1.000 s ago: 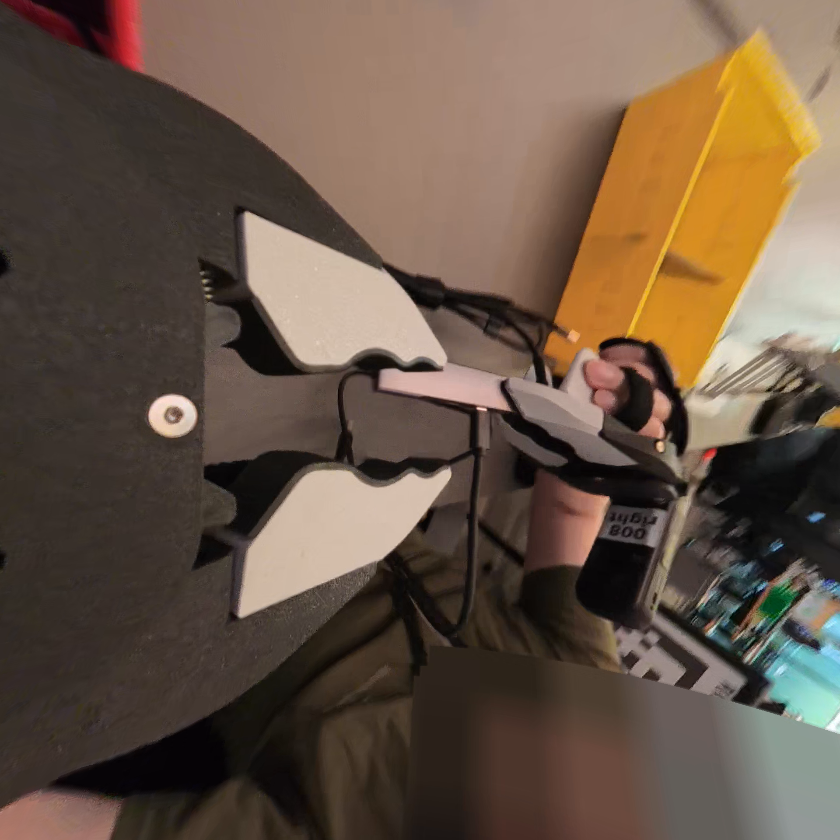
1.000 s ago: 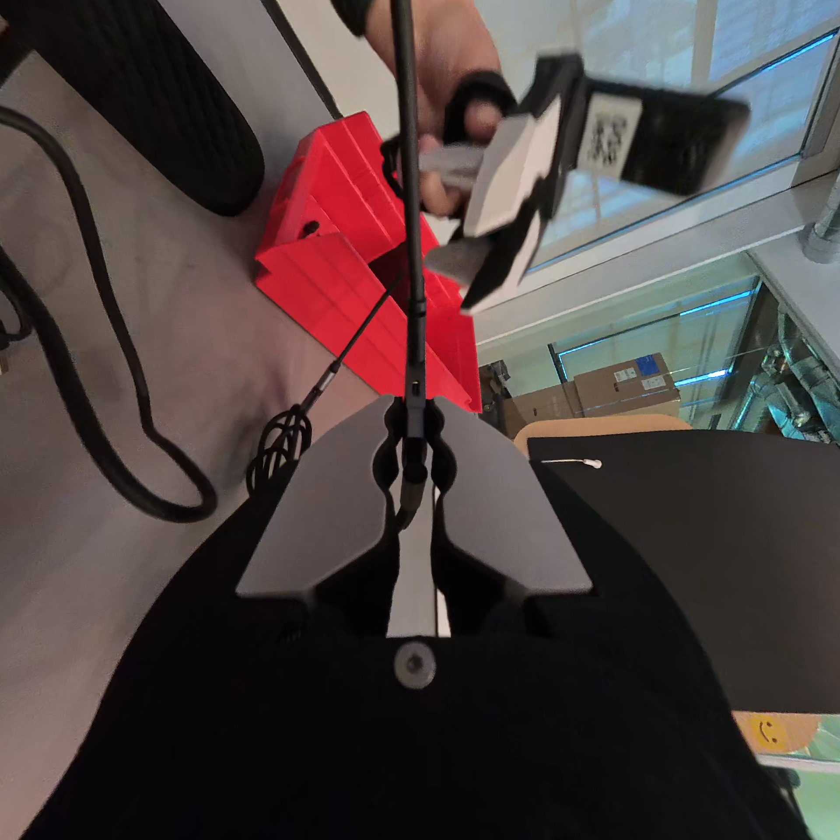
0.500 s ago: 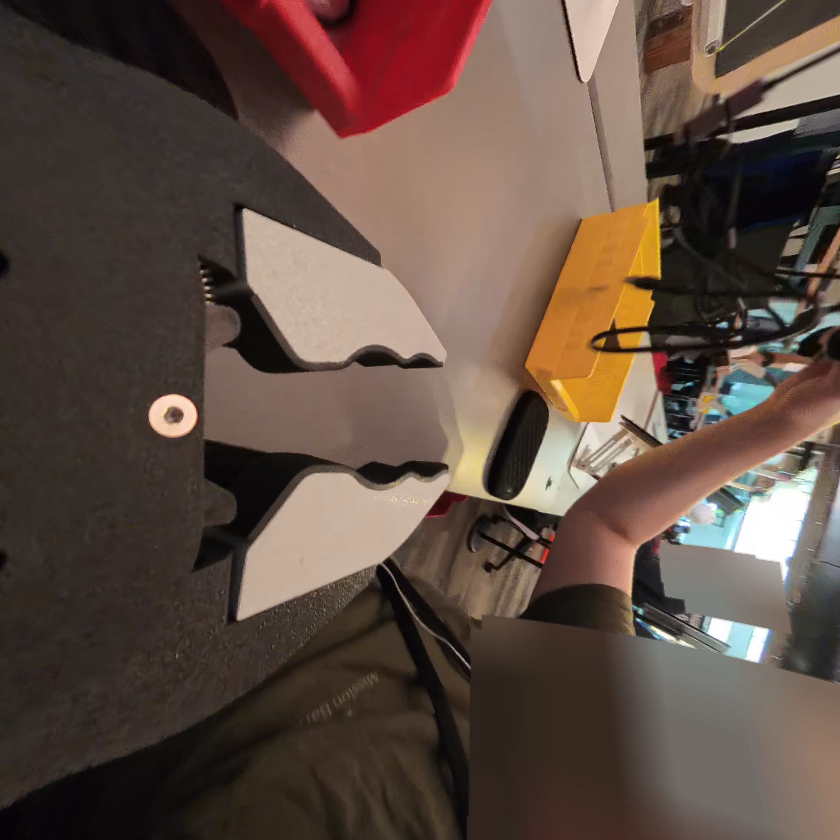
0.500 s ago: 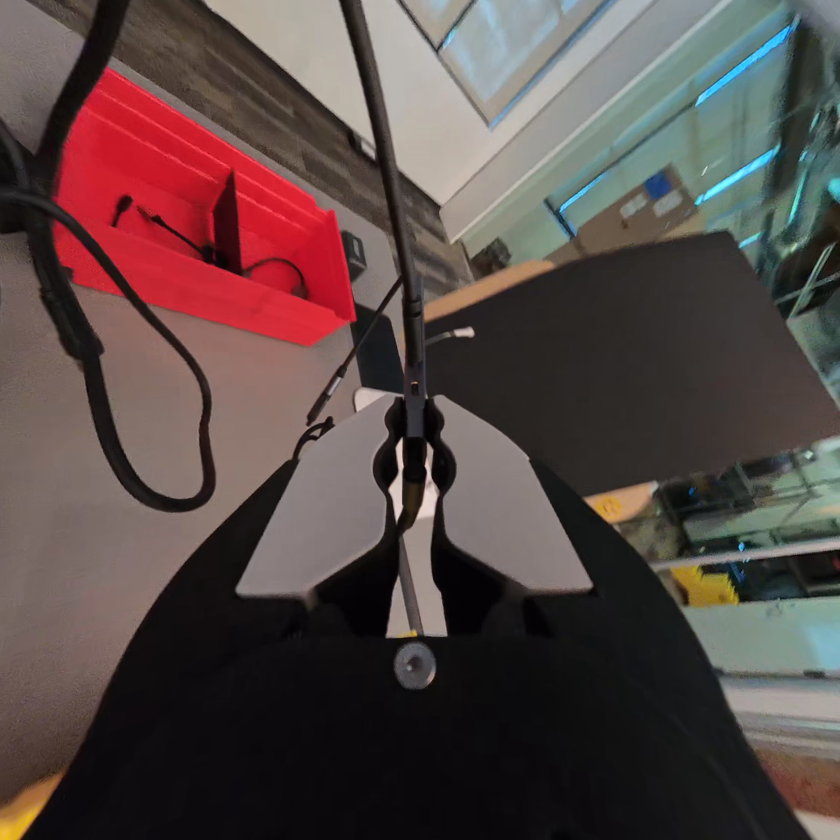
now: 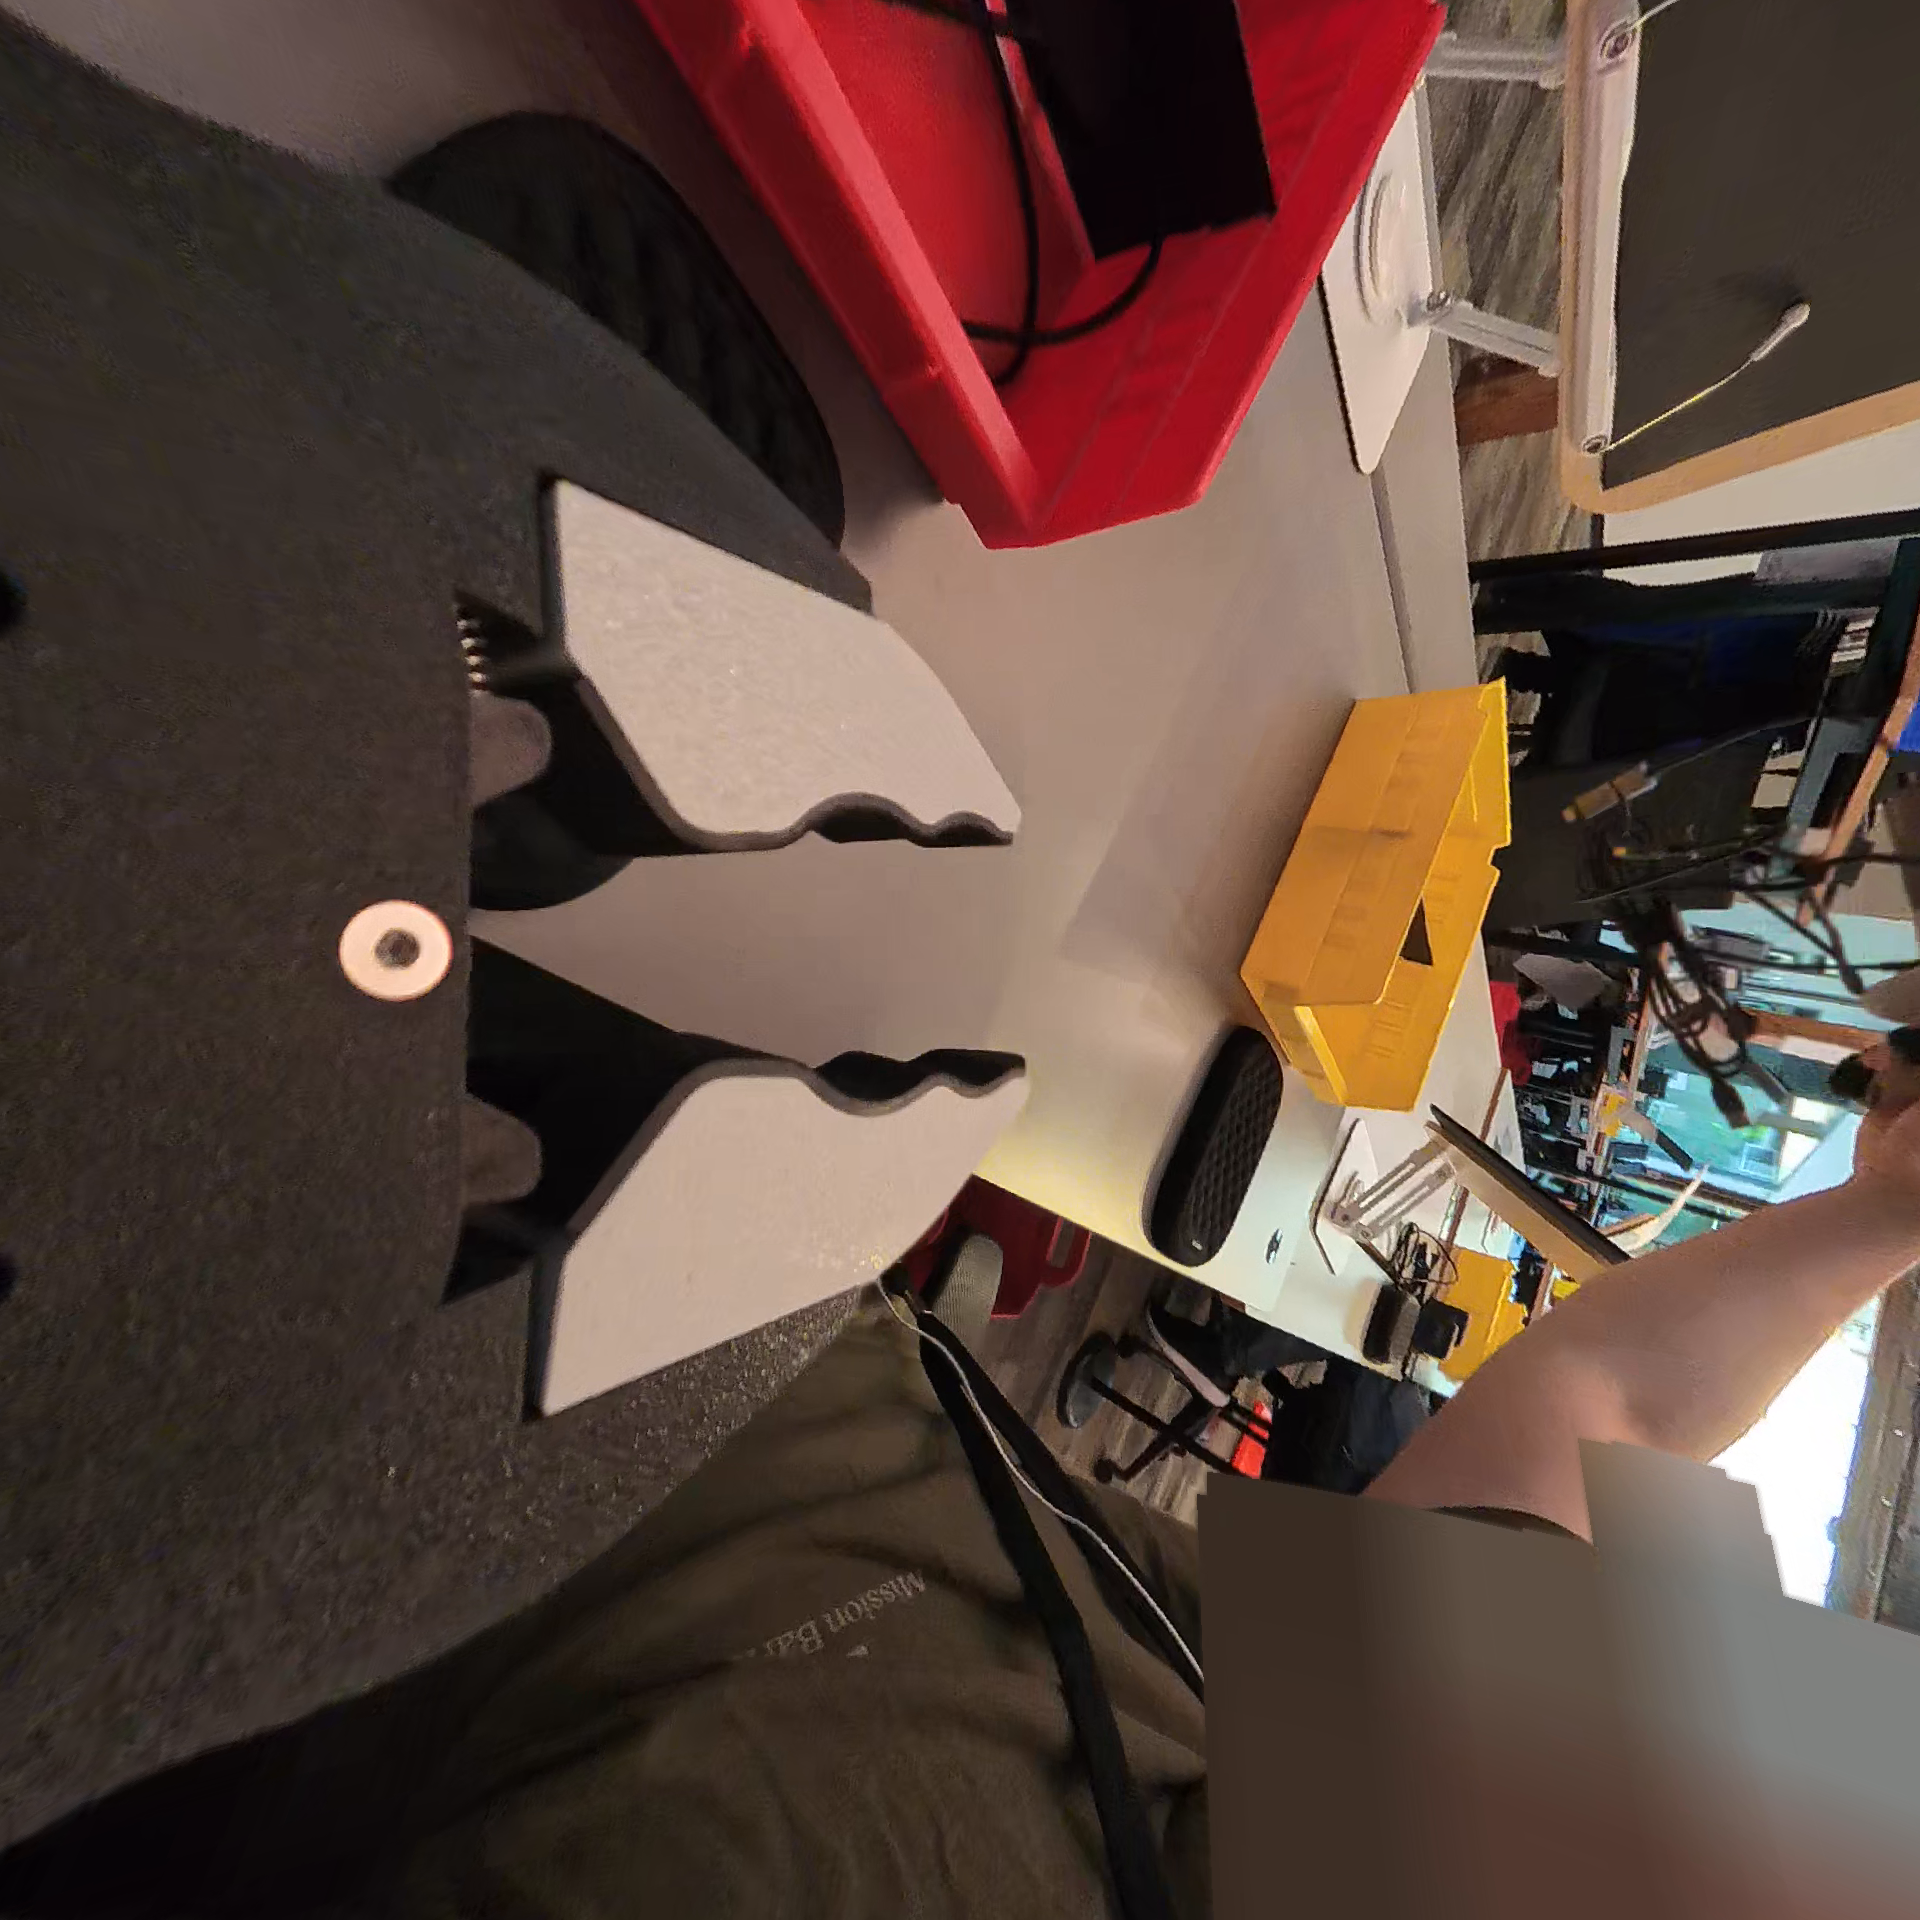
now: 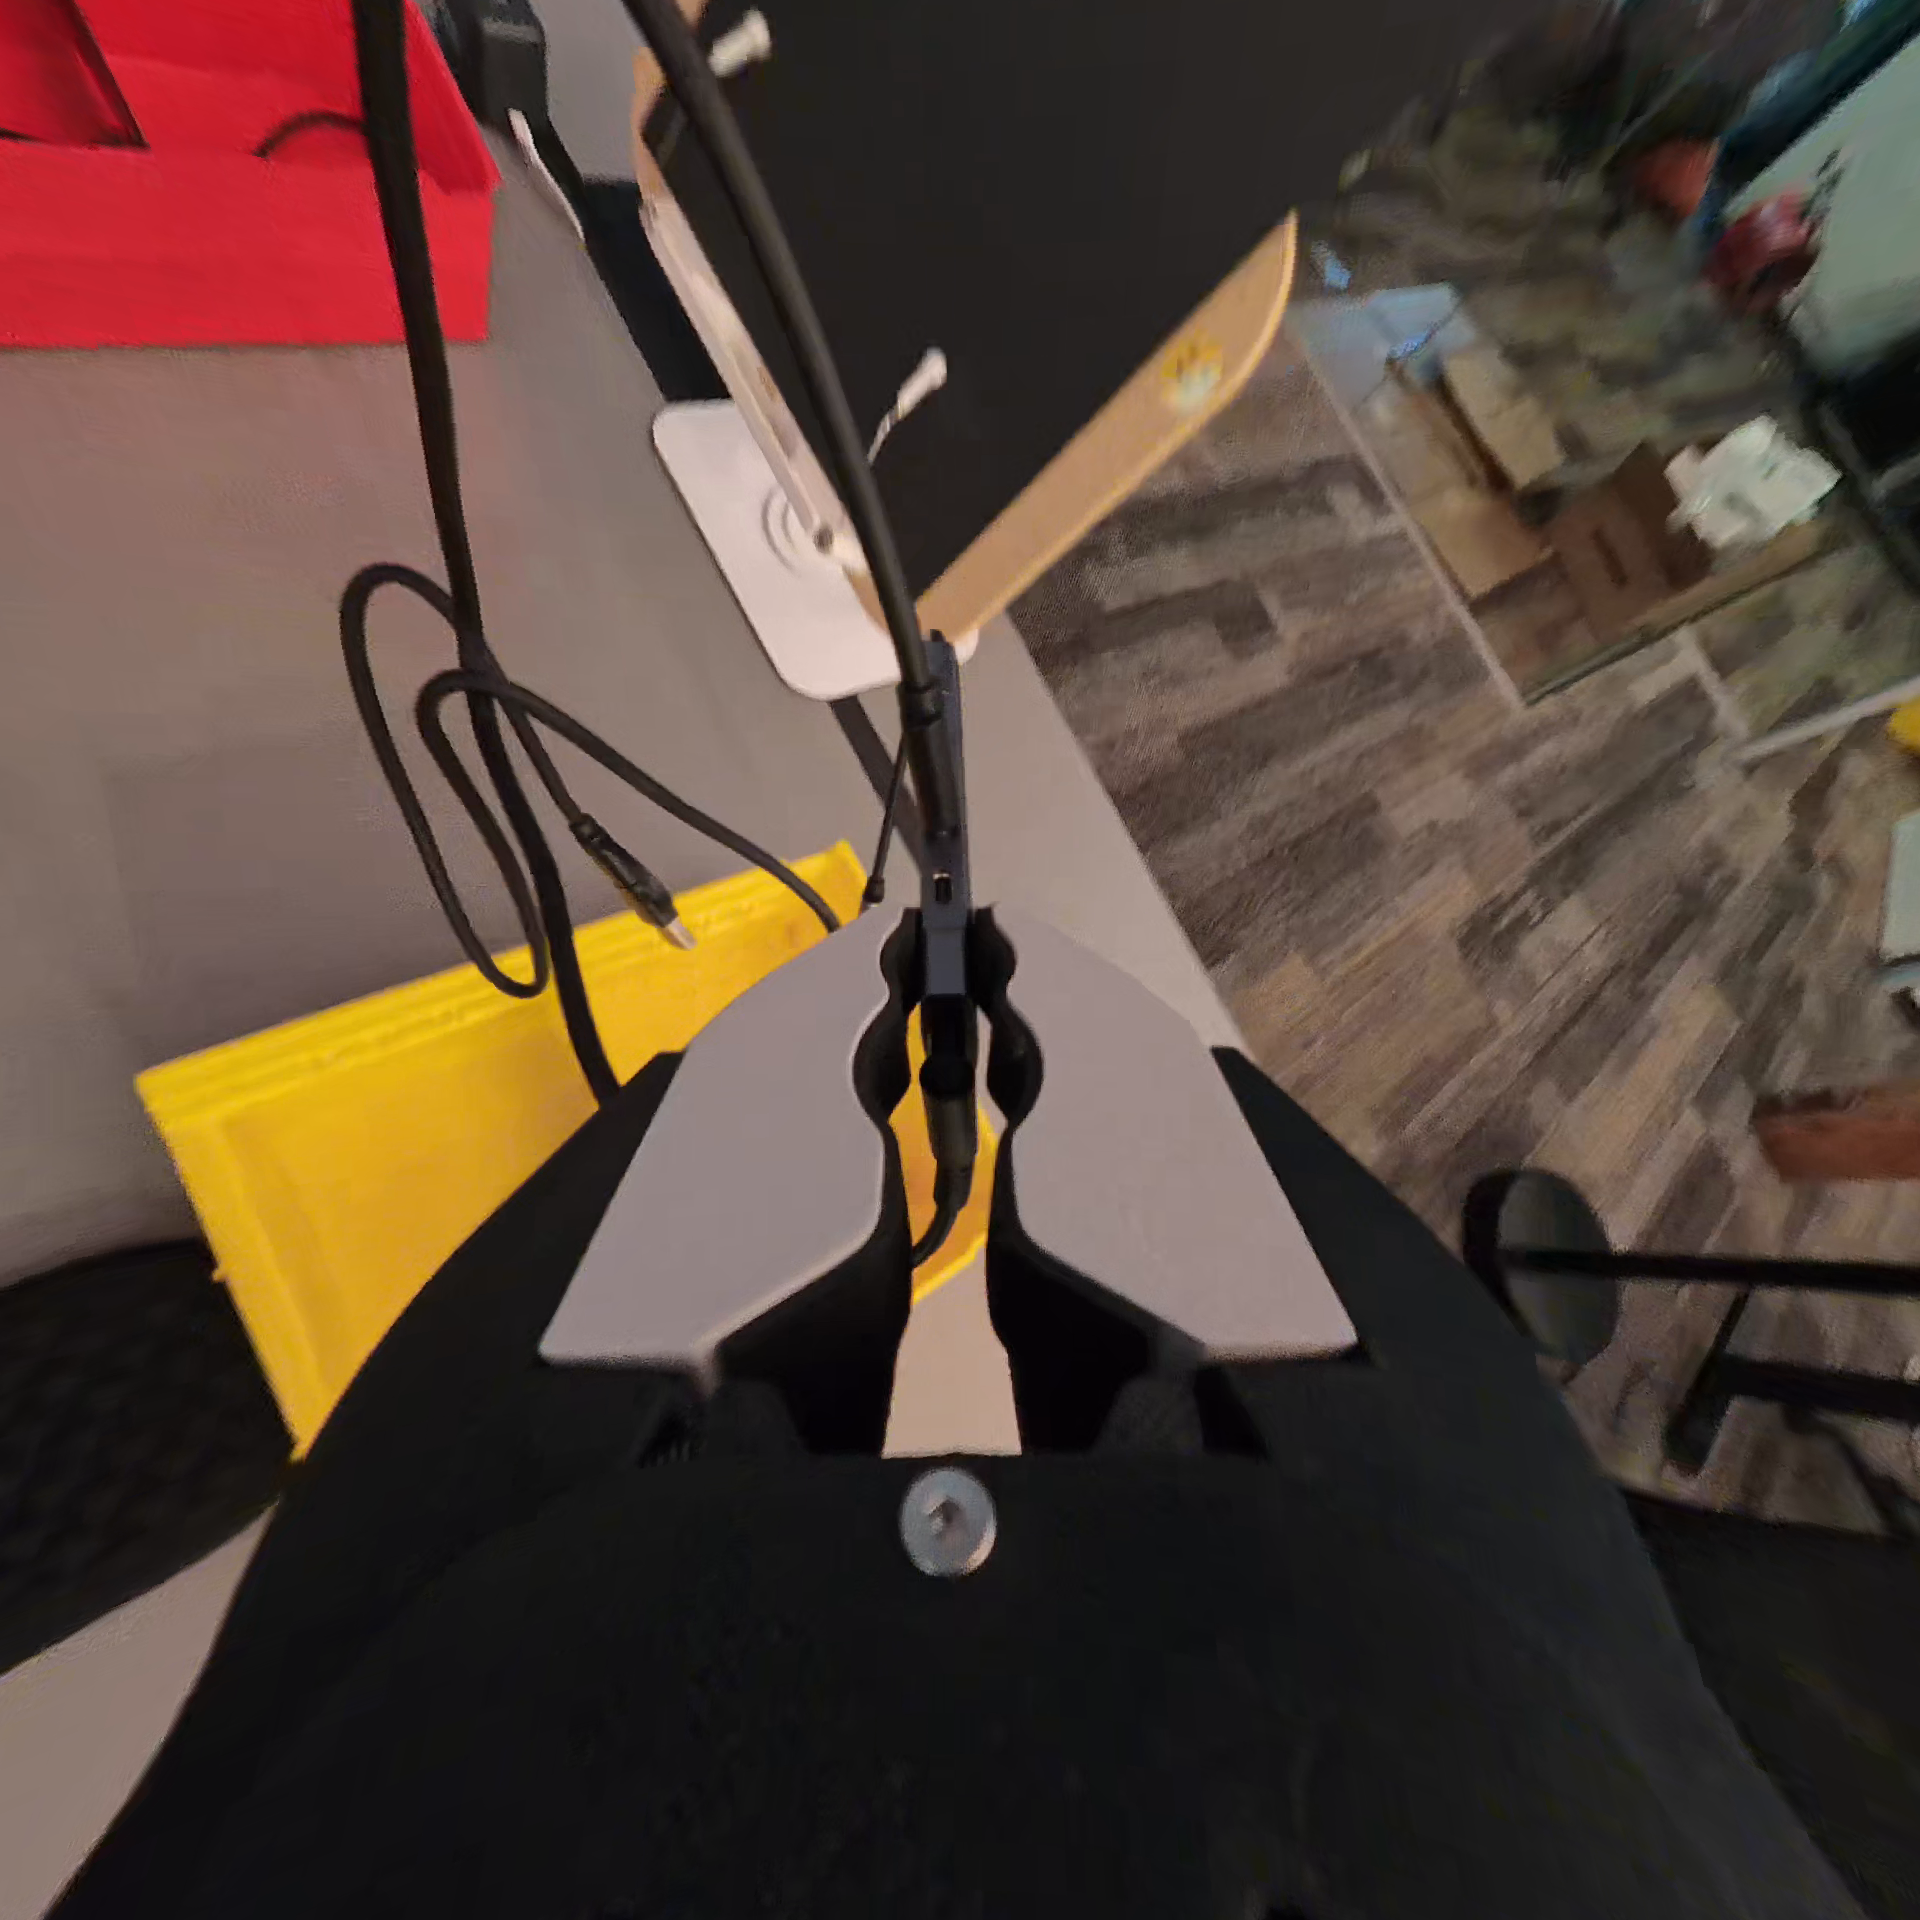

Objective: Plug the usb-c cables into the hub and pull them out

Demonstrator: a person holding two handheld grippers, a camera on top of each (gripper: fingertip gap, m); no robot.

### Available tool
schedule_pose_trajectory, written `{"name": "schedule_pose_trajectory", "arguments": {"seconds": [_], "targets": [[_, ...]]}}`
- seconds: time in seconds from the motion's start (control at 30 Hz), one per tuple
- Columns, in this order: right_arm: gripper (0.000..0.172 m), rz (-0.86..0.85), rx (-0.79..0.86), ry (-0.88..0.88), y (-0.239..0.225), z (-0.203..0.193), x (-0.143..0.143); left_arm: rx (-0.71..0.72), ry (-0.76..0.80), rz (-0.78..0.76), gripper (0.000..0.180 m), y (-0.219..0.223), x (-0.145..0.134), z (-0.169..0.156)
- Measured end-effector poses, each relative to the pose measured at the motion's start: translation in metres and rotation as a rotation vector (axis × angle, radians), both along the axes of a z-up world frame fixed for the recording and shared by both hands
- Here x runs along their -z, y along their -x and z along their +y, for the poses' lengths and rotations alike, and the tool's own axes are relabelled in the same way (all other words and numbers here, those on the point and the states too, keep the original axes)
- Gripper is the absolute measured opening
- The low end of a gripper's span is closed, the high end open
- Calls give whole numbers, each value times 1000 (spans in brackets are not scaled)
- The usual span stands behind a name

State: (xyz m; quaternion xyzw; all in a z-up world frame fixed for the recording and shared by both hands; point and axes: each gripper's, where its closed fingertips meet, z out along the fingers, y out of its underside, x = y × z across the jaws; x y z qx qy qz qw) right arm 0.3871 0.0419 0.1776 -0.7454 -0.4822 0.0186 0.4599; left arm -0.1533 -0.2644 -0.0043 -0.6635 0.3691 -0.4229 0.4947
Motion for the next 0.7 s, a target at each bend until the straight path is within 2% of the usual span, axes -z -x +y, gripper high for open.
{"name": "schedule_pose_trajectory", "arguments": {"seconds": [0.17, 0.4, 0.53, 0.7], "targets": [[10, 11, 70, 207, -28, 1, 41, -10, -13, 22, 35, -1, 2, -4], [10, 20, 214, 476, -54, 24, 112, 15, -7, 91, 35, -12, 4, -11], [10, -60, 327, 549, -84, 37, 142, -4, -6, 152, 35, -11, 4, -14], [10, 9, 319, 581, -102, 37, 159, -23, -2, 173, 34, -12, 3, -14]]}}
